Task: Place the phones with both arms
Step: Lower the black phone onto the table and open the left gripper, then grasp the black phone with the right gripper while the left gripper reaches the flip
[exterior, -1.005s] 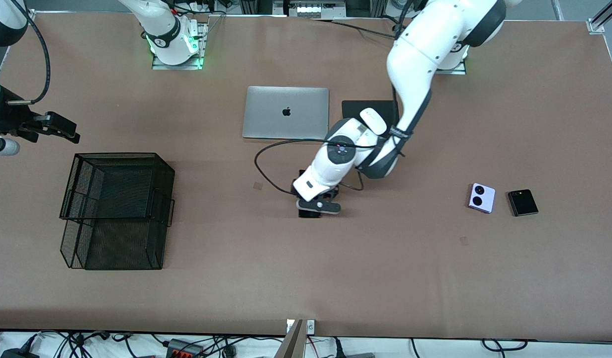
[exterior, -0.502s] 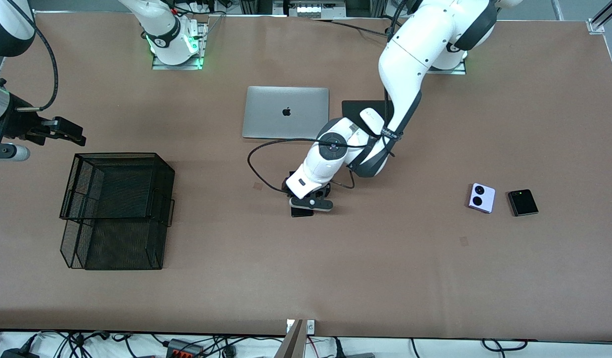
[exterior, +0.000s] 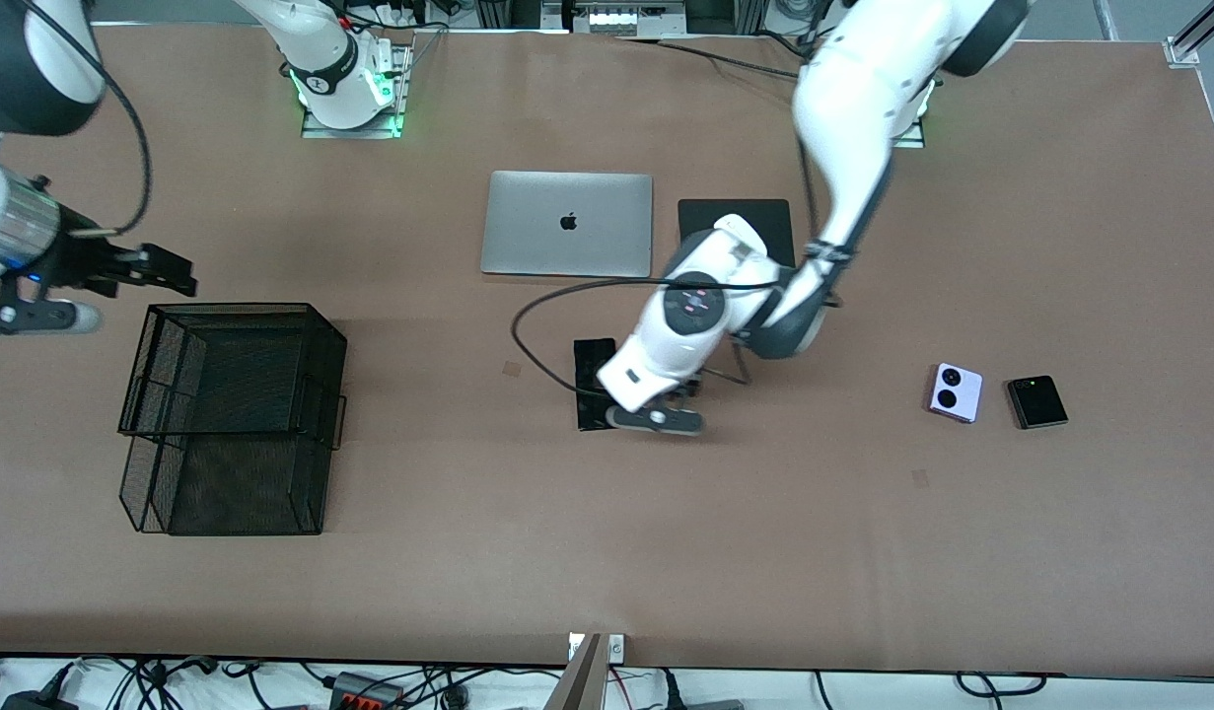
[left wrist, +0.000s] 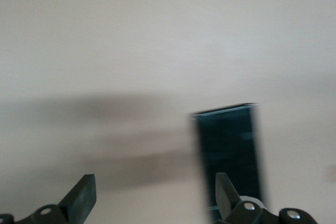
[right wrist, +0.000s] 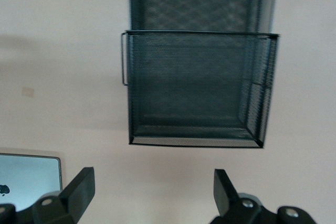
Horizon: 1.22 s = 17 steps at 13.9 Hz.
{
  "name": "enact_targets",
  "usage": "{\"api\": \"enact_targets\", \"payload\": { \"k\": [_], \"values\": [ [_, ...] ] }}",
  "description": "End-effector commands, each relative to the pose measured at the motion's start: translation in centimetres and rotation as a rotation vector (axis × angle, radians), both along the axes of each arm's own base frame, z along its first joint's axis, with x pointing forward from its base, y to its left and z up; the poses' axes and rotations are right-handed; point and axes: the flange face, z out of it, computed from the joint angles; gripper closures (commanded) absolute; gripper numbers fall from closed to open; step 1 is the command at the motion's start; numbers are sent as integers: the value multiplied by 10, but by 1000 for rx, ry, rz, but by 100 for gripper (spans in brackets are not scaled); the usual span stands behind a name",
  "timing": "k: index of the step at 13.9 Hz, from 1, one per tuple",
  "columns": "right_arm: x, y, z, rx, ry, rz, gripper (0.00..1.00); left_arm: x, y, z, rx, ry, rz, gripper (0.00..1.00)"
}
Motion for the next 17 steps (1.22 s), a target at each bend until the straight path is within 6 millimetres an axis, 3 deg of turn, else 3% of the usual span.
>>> {"api": "enact_targets", "payload": {
  "k": [1,4,5,9,10,14,17],
  "values": [
    [19,45,-8,8,-10,81,0,16,65,29,99,46,-83,0],
    [33,115,-49,10,-14,171,0,34,136,60,177,83,-95,0],
    [36,139,-65,12,-26,206,0,35,149,71,186,91,-113,0],
    [35,231,-135,45,-44,319,0,35,245,93,196,106,-118,0],
    [36,252,-152,60,-68,341,0,32,261,97,203,103,-113,0],
    [32,339,-202,70,-103,316,0,31,326,91,202,127,-66,0],
    [22,394,-236,85,-135,272,0,36,365,66,268,152,-89,0]
  ]
}}
